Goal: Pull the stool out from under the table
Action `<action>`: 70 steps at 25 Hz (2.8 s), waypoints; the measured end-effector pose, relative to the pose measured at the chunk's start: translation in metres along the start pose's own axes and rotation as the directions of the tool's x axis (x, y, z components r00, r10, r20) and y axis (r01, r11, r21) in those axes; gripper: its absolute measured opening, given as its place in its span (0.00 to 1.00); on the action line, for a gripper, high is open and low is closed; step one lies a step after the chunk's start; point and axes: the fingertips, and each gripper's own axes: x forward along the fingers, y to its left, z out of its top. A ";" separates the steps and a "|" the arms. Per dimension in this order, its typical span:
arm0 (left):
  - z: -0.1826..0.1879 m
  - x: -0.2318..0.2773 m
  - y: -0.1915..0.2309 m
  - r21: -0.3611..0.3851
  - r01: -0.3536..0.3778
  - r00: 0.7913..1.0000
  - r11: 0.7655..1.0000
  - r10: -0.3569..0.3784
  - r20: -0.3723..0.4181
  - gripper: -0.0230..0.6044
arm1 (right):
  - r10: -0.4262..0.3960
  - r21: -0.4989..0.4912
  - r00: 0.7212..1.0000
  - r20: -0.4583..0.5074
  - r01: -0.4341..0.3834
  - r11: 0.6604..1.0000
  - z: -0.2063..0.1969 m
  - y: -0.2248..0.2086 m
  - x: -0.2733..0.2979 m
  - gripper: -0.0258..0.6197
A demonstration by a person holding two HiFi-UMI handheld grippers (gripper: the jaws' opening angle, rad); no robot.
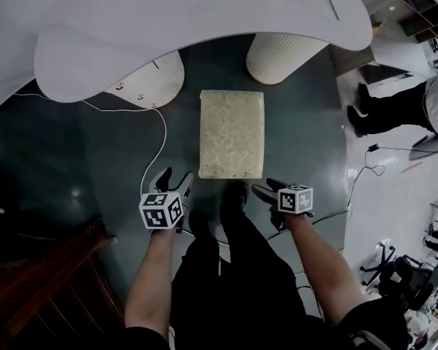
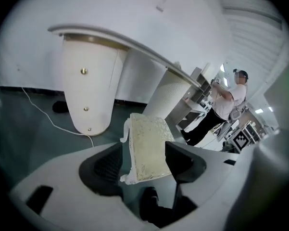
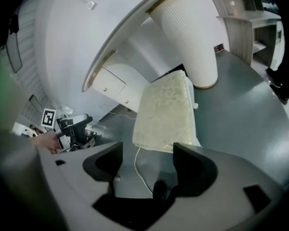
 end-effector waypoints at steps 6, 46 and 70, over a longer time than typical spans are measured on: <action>0.019 -0.109 -0.005 0.137 -0.017 0.992 0.990 0.000 0.123 0.36 | 0.056 -0.111 0.994 0.096 -0.045 0.993 0.004 0.115 -0.042 0.54; 0.118 -0.322 -0.312 0.210 -0.245 0.840 0.946 0.099 0.533 0.06 | 0.394 -0.708 0.855 0.338 -0.045 0.704 0.064 0.220 -0.437 0.41; 0.212 -0.426 -0.293 0.283 -0.304 0.750 0.910 0.045 0.660 0.04 | 0.495 -0.759 0.721 0.486 0.067 0.648 0.139 0.365 -0.479 0.14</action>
